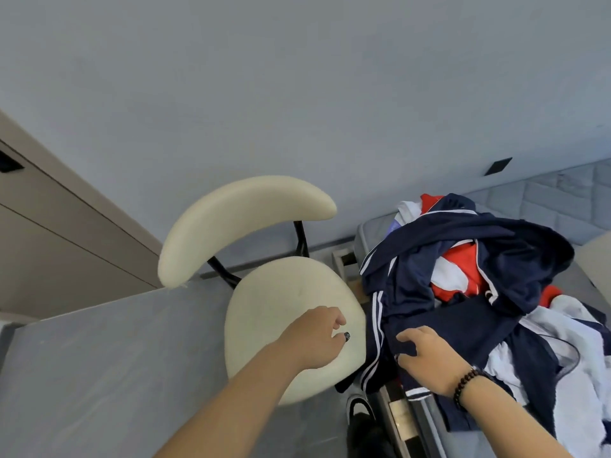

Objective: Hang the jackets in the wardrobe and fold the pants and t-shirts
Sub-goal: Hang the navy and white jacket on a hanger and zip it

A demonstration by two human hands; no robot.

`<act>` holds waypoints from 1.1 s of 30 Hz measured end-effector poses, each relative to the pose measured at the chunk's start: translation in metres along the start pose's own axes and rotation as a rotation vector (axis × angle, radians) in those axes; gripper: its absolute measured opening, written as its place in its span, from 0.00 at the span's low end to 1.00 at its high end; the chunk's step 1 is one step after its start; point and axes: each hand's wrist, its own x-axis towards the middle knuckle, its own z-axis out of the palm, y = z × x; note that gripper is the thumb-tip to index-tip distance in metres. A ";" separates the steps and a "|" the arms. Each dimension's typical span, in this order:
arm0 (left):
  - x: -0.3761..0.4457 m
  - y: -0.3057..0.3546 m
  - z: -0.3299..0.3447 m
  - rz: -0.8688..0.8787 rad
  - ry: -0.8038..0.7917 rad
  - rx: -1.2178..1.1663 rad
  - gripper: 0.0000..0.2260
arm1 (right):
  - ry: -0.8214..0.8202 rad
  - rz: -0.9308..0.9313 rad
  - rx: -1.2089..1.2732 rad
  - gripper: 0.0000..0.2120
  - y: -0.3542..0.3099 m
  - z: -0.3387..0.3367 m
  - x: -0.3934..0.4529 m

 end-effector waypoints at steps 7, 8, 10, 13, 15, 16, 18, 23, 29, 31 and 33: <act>0.086 0.032 0.034 -0.072 -0.037 -0.050 0.14 | -0.018 0.060 0.050 0.19 0.077 -0.026 0.077; 0.097 0.036 0.041 -0.078 -0.047 -0.052 0.14 | -0.034 0.069 0.025 0.19 0.089 -0.025 0.088; 0.116 0.044 0.056 -0.084 -0.075 -0.050 0.14 | -0.080 0.093 -0.030 0.20 0.113 -0.022 0.110; 0.139 0.048 0.079 -0.090 -0.107 -0.057 0.14 | -0.149 0.137 -0.120 0.21 0.142 -0.018 0.140; 0.153 0.045 0.094 -0.102 -0.117 -0.068 0.14 | -0.152 0.149 -0.168 0.21 0.159 -0.016 0.160; 0.161 0.043 0.101 -0.112 -0.117 -0.082 0.14 | -0.147 0.146 -0.180 0.21 0.166 -0.014 0.170; 0.175 0.040 0.113 -0.134 -0.114 -0.114 0.14 | -0.145 0.132 -0.193 0.22 0.176 -0.008 0.187; 0.196 0.043 0.137 -0.166 -0.134 -0.164 0.13 | -0.052 0.084 -0.457 0.23 0.201 0.008 0.218; 0.200 0.043 0.150 -0.216 -0.144 -0.212 0.12 | 0.059 0.079 -0.575 0.18 0.242 0.012 0.232; 0.199 0.044 0.150 -0.229 -0.153 -0.225 0.12 | 0.143 0.024 -0.454 0.13 0.247 0.010 0.229; 0.197 0.045 0.148 -0.231 -0.159 -0.225 0.13 | 0.210 0.012 -0.258 0.10 0.246 0.005 0.222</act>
